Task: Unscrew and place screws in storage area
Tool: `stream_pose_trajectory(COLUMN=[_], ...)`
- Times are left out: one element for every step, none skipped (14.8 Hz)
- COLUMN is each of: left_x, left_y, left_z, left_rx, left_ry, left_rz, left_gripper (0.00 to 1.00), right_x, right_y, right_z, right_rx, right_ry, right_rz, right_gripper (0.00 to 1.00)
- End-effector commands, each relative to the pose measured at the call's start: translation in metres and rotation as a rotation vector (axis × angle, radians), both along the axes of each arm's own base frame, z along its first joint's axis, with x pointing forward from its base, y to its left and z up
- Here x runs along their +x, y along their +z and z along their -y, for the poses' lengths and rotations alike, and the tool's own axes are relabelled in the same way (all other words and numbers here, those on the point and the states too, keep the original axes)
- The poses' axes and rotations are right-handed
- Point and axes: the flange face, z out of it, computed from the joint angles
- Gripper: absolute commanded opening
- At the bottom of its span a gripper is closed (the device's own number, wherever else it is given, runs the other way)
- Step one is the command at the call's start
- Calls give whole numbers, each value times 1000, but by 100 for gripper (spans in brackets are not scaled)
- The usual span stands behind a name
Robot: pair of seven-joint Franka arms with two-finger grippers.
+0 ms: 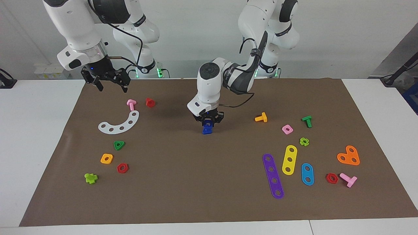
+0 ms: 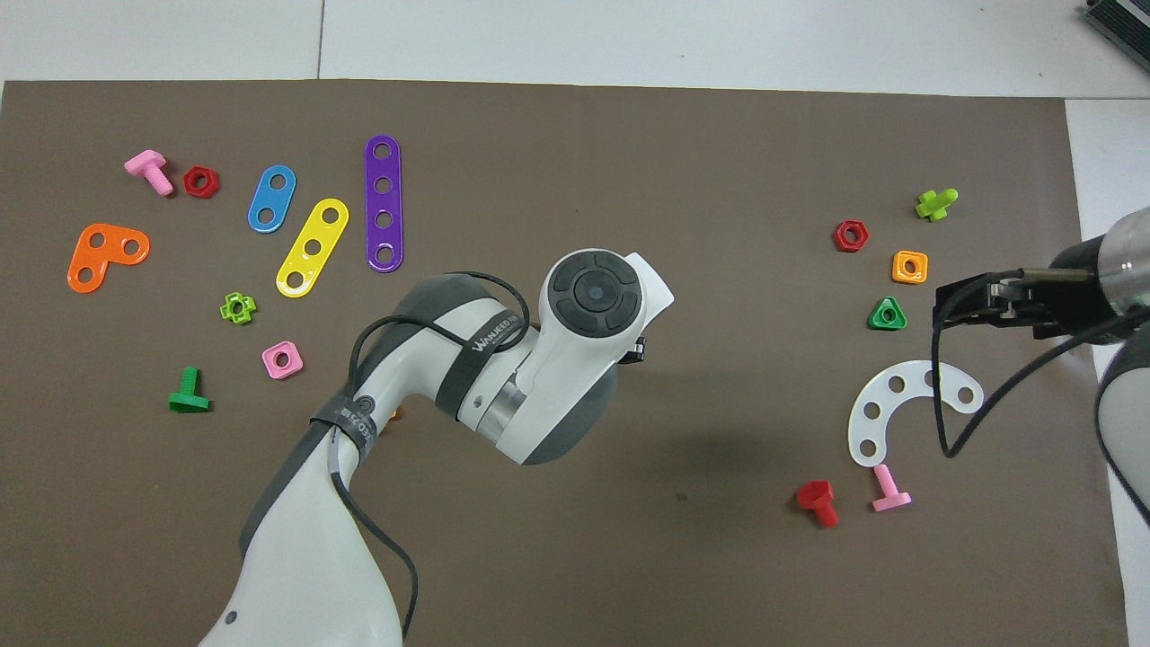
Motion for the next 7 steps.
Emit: stream_pose_trajectory(left_x=[48,68,84,96,108,115,120], left_y=[19,24,22,15,9,1,-8], left_z=[-48,-83,-120,-152,-190,-225,-264], left_rx=[22,22,28,33,33,30,21], left_ry=[97,153,201,218,201,159,125], left_rz=[-36,-37,-50,-65,-79,-93,-100], left_gripper=[8,9,10,10,10,9,9], right_x=[-4,-6,-7,-8,-13,-16,-16], right_y=[-5,-11,-19,-29,-39,-48,-55], right_z=[-11,-31,-43,-51,-74,-86,-98], right_rx=[10,10,11,12,14,16,17], right_ry=[33,62,69,68,105,113,103], right_rz=[23,26,34,47,62,69,67], right_gripper=[99,99,99,99,97,97,96])
